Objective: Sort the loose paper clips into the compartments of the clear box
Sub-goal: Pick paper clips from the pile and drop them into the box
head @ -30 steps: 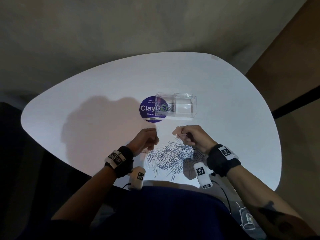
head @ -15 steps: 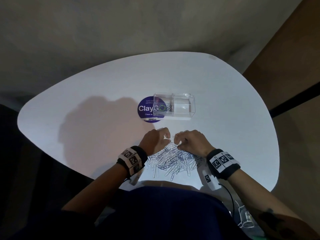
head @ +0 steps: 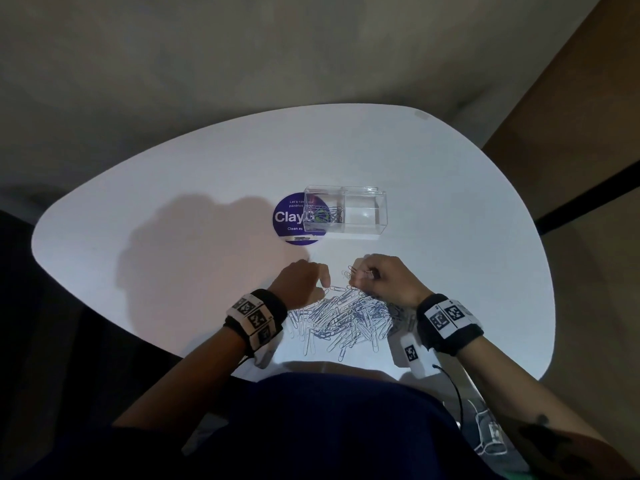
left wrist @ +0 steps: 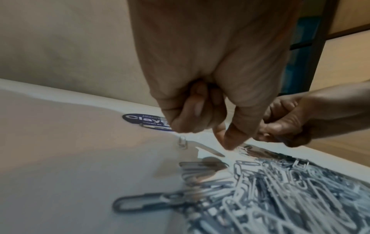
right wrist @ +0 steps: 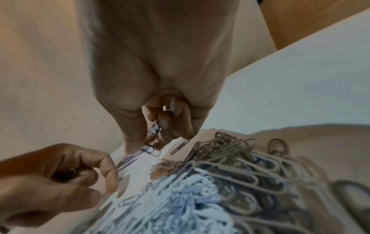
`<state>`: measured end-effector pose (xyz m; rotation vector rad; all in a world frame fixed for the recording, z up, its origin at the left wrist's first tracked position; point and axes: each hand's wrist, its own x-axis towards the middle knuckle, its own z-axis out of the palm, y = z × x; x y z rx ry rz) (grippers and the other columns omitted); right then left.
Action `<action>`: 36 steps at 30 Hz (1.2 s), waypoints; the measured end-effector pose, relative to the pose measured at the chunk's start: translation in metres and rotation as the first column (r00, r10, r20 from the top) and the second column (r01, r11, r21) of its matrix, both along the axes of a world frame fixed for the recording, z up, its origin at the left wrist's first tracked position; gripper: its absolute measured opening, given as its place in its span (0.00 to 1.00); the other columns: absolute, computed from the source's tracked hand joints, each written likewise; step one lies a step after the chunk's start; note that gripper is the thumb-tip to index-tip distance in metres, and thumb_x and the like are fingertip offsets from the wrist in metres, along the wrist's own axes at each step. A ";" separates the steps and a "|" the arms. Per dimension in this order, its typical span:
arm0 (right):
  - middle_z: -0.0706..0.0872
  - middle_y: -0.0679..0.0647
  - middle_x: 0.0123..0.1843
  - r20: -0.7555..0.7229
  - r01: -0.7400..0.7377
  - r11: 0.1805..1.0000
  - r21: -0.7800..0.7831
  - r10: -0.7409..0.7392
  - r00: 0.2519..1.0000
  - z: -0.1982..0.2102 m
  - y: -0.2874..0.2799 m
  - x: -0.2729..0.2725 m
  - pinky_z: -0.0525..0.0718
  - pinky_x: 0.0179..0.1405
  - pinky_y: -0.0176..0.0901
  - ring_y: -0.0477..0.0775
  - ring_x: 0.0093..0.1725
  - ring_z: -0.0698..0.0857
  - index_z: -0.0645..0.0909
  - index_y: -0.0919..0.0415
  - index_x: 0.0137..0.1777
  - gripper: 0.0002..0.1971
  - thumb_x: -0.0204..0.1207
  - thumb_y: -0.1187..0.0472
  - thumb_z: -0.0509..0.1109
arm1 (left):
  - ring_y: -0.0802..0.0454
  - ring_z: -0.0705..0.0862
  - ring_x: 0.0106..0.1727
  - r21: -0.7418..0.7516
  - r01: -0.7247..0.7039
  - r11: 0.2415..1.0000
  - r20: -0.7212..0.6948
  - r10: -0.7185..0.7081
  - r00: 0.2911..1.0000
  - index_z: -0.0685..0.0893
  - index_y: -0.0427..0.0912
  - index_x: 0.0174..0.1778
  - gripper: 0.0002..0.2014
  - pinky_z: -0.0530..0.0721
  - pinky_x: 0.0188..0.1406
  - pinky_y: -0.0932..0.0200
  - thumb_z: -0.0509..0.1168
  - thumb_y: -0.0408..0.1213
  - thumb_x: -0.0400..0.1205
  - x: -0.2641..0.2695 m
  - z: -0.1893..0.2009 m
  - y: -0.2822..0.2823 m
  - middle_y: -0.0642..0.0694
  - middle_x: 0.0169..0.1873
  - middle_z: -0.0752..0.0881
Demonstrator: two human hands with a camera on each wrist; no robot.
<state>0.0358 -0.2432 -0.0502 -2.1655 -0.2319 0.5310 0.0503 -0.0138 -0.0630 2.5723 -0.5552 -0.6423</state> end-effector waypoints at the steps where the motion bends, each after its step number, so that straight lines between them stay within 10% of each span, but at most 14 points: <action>1: 0.85 0.40 0.40 -0.033 0.031 0.999 0.044 -0.030 0.999 0.003 -0.001 0.000 0.74 0.38 0.21 0.28 0.37 0.82 0.83 0.56 0.37 0.09 0.76 0.68 0.77 | 0.46 0.81 0.43 -0.007 -0.018 1.000 0.027 0.018 0.999 0.84 0.48 0.48 0.09 0.70 0.42 0.57 0.69 0.37 0.73 0.001 0.000 0.002 0.52 0.33 0.80; 9: 0.80 0.57 0.36 -0.417 0.371 0.868 0.330 -0.219 0.882 0.011 0.004 0.001 0.68 0.22 0.32 0.44 0.24 0.73 0.84 0.64 0.42 0.11 0.81 0.75 0.64 | 0.43 0.87 0.47 0.022 0.105 0.994 0.173 -0.107 0.979 0.86 0.47 0.56 0.10 0.77 0.48 0.57 0.66 0.43 0.81 -0.008 0.003 -0.013 0.44 0.47 0.90; 14: 0.74 0.61 0.31 -0.541 0.506 0.767 0.395 -0.250 0.803 0.008 0.004 0.002 0.56 0.22 0.44 0.53 0.25 0.67 0.84 0.67 0.38 0.09 0.70 0.74 0.62 | 0.41 0.86 0.37 0.060 0.122 0.991 0.163 -0.131 0.978 0.87 0.44 0.45 0.05 0.83 0.42 0.53 0.65 0.36 0.78 -0.004 0.005 -0.017 0.44 0.37 0.90; 20: 0.86 0.55 0.34 -0.281 0.333 0.906 0.261 -0.259 0.924 0.005 0.004 -0.001 0.75 0.32 0.38 0.50 0.31 0.78 0.89 0.63 0.40 0.05 0.73 0.71 0.73 | 0.56 0.76 0.31 -0.175 -0.102 0.979 -0.133 0.079 0.988 0.81 0.38 0.35 0.09 0.71 0.37 0.59 0.66 0.39 0.78 0.003 0.014 -0.002 0.53 0.31 0.81; 23: 0.83 0.32 0.34 0.037 0.077 0.997 -0.023 -0.076 0.996 -0.001 -0.001 0.001 0.78 0.39 0.32 0.40 0.33 0.78 0.91 0.56 0.41 0.10 0.67 0.73 0.78 | 0.54 0.60 0.22 -0.409 -0.490 0.770 -0.558 0.213 0.802 0.68 0.37 0.31 0.08 0.59 0.23 0.63 0.58 0.37 0.71 0.000 0.023 0.007 0.53 0.22 0.66; 29: 0.80 0.44 0.38 0.166 -0.205 0.917 -0.342 0.274 0.947 -0.008 -0.004 0.005 0.84 0.41 0.48 0.49 0.39 0.81 0.86 0.45 0.37 0.11 0.68 0.65 0.77 | 0.54 0.48 0.25 -0.442 -0.734 0.516 -0.800 0.144 0.583 0.63 0.42 0.25 0.05 0.47 0.24 0.62 0.53 0.36 0.64 -0.002 0.028 0.017 0.47 0.24 0.58; 33: 0.79 0.45 0.38 0.128 -0.197 0.918 -0.344 0.253 0.959 -0.006 -0.001 0.004 0.84 0.43 0.50 0.49 0.39 0.82 0.77 0.50 0.33 0.11 0.70 0.63 0.74 | 0.54 0.52 0.20 -0.408 -0.716 0.566 -0.774 0.201 0.600 0.64 0.46 0.25 0.22 0.51 0.19 0.66 0.64 0.41 0.83 -0.003 0.023 0.011 0.48 0.21 0.62; 36: 0.85 0.47 0.38 0.047 -0.047 0.994 -0.097 0.052 0.998 -0.008 -0.005 0.003 0.83 0.42 0.42 0.42 0.37 0.83 0.79 0.54 0.35 0.10 0.72 0.65 0.76 | 0.55 0.55 0.18 -0.423 -0.632 0.649 -0.727 0.173 0.665 0.71 0.40 0.34 0.15 0.54 0.18 0.66 0.67 0.37 0.83 -0.005 0.022 0.012 0.47 0.20 0.67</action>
